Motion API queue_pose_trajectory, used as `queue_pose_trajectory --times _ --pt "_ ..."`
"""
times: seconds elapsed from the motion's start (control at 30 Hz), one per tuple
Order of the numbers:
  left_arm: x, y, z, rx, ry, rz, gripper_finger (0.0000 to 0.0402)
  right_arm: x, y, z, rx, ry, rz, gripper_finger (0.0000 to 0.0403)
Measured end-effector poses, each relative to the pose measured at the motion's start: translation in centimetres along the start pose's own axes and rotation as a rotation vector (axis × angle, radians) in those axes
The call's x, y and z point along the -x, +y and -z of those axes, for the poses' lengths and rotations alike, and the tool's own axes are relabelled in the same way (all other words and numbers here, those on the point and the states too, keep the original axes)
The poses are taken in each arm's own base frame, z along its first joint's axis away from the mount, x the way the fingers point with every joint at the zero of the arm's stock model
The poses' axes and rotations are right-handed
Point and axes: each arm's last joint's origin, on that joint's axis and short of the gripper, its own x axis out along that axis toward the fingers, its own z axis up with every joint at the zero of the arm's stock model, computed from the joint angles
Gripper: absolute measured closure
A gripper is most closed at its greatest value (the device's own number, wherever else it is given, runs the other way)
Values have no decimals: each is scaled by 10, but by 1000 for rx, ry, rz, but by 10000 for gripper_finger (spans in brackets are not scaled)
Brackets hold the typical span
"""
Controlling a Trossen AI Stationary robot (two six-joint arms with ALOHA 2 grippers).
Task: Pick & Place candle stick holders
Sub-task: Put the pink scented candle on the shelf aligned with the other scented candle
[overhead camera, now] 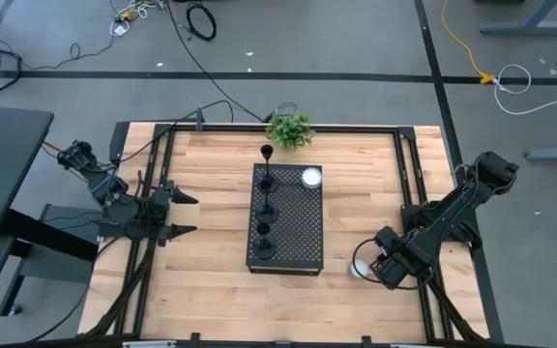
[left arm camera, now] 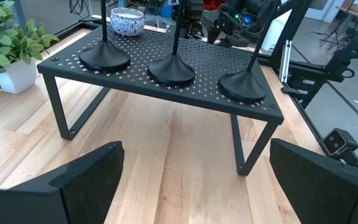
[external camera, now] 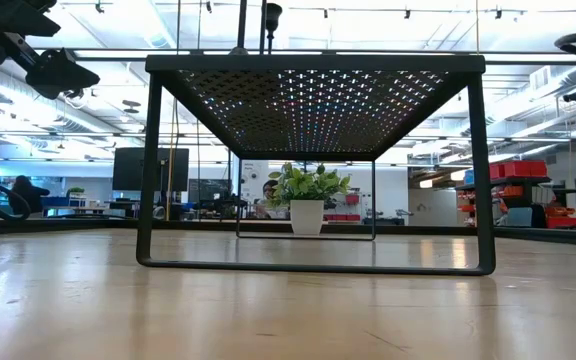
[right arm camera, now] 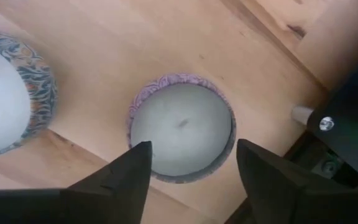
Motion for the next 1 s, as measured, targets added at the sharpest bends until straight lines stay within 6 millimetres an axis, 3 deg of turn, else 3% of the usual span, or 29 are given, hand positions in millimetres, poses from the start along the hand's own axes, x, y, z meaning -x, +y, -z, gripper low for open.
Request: queue_pose_trajectory --times 0.47,0.77,0.9,1.0 --pt "0 0 0 0 0 0 3 -1 2 -1 -11 -37 -27 142" --pt "0 0 0 0 0 0 3 -17 -4 0 -20 6 -29 143" --pt "0 0 0 0 0 0 3 -17 -5 0 -35 10 -14 158" --pt "0 0 0 1 0 0 3 -17 -4 0 -36 16 -21 192"
